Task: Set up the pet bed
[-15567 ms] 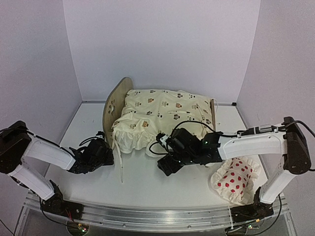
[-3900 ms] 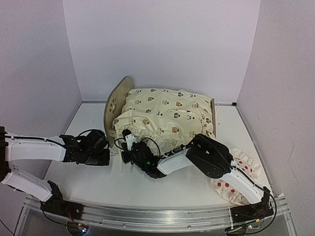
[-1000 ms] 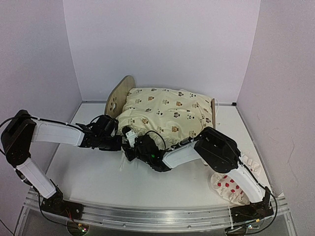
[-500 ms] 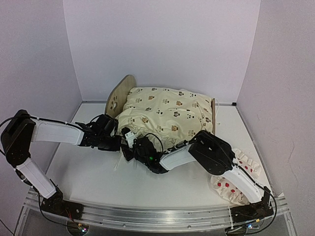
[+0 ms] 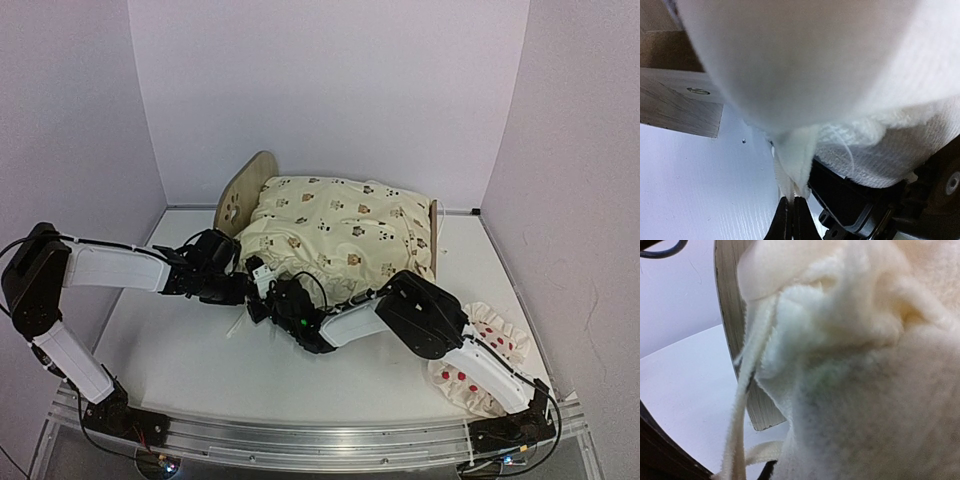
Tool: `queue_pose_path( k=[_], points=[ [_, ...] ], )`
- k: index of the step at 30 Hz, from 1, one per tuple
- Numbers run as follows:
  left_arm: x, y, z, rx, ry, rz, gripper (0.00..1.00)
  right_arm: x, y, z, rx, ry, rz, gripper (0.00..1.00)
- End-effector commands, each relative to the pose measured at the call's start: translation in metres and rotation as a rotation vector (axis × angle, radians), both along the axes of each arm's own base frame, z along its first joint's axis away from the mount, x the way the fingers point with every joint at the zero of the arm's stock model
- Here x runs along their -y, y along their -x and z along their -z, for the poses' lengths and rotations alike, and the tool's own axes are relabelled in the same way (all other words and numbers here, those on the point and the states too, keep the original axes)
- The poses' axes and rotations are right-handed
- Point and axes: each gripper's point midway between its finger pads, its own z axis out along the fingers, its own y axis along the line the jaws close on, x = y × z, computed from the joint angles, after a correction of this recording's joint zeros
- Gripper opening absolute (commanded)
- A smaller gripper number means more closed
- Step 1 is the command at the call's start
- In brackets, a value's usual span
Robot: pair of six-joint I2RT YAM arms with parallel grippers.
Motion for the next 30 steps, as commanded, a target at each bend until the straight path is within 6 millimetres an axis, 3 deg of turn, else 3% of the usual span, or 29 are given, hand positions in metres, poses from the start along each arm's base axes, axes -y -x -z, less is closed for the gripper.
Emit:
queue_pose_path(
  k=[1, 7, 11, 14, 18, 20, 25, 30],
  points=[
    [0.023, -0.010, -0.032, 0.067, 0.066, 0.053, 0.00, 0.002, -0.011, -0.016, 0.055, -0.019, 0.010, 0.09],
    [0.019, -0.009, -0.036, 0.070, 0.067, 0.038, 0.01, 0.007, -0.006, -0.019, 0.057, -0.004, -0.002, 0.00],
    [0.010, -0.007, -0.037, 0.066, 0.046, -0.001, 0.11, 0.013, -0.002, -0.018, 0.048, 0.002, -0.004, 0.00],
    [0.003, -0.004, -0.036, 0.053, 0.027, -0.027, 0.24, 0.018, 0.000, -0.019, 0.043, -0.001, 0.002, 0.00],
    [-0.005, 0.004, -0.042, 0.051, 0.032, -0.042, 0.51, 0.021, 0.002, -0.023, 0.036, -0.014, 0.003, 0.00],
    [-0.010, 0.010, -0.042, 0.049, 0.033, -0.042, 0.58, 0.022, 0.003, -0.023, 0.033, -0.017, 0.002, 0.00],
    [-0.013, 0.027, -0.029, 0.007, 0.033, 0.001, 0.56, 0.024, 0.004, -0.027, 0.026, -0.029, 0.004, 0.00],
    [0.001, 0.043, -0.013, -0.037, 0.066, 0.075, 0.53, 0.027, 0.005, -0.033, -0.002, -0.063, 0.015, 0.00]
  ],
)
